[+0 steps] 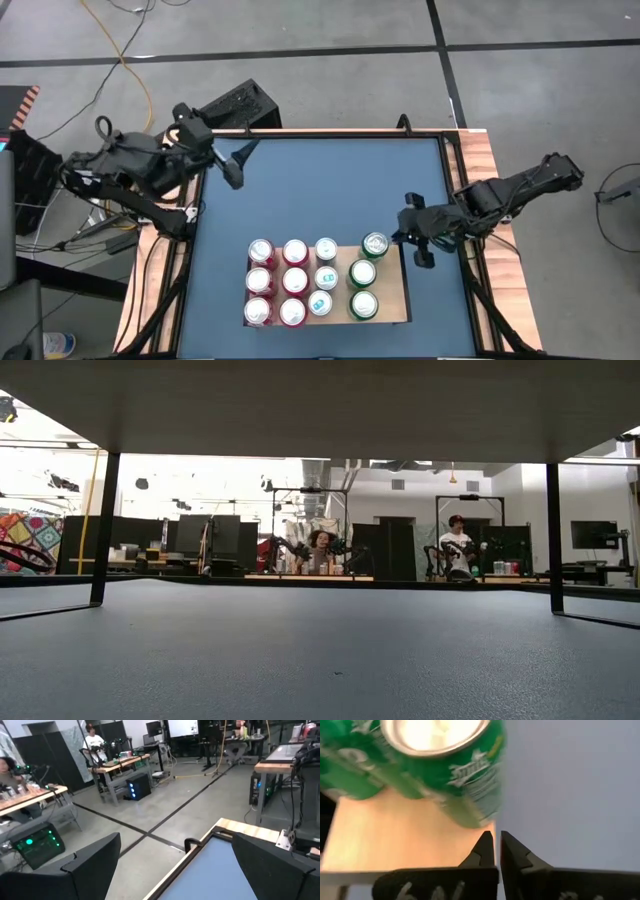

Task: Place canned beverage on shelf
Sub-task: Put the green soda can on the shelf

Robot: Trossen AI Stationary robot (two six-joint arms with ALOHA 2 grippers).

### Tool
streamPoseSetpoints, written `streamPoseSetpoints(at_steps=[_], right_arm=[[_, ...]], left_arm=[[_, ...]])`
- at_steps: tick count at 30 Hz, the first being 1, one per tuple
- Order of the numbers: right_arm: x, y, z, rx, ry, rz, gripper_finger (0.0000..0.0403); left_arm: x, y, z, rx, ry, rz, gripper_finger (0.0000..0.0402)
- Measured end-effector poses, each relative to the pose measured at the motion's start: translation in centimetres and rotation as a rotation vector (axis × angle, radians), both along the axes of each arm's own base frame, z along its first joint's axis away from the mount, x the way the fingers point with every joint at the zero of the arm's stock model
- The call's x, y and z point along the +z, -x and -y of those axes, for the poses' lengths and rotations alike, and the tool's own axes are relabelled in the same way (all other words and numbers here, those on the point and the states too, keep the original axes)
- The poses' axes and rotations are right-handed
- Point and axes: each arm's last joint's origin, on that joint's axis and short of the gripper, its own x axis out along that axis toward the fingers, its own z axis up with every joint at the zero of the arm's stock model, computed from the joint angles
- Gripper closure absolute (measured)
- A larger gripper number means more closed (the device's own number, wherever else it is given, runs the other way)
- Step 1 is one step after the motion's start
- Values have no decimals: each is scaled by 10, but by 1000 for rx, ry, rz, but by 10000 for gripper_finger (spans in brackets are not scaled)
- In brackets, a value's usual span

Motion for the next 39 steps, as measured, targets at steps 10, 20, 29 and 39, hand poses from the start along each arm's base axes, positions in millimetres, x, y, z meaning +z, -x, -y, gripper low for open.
streamPoseSetpoints(at_steps=[10, 20, 29, 39], right_arm=[[-3, -16, -3, -2, 13, 41, 401], [-15, -42, -6, 23, 40, 61, 402], [-10, -48, -5, 55, 48, 133, 403], [-6, -54, 4, 59, 74, 187, 403]], left_arm=[[-6, -2, 4, 19, -17, -52, 33], [-11, -1, 4, 22, 6, -75, 33], [-14, -1, 4, 18, 28, -76, 33], [-15, -1, 4, 18, 35, -77, 33]])
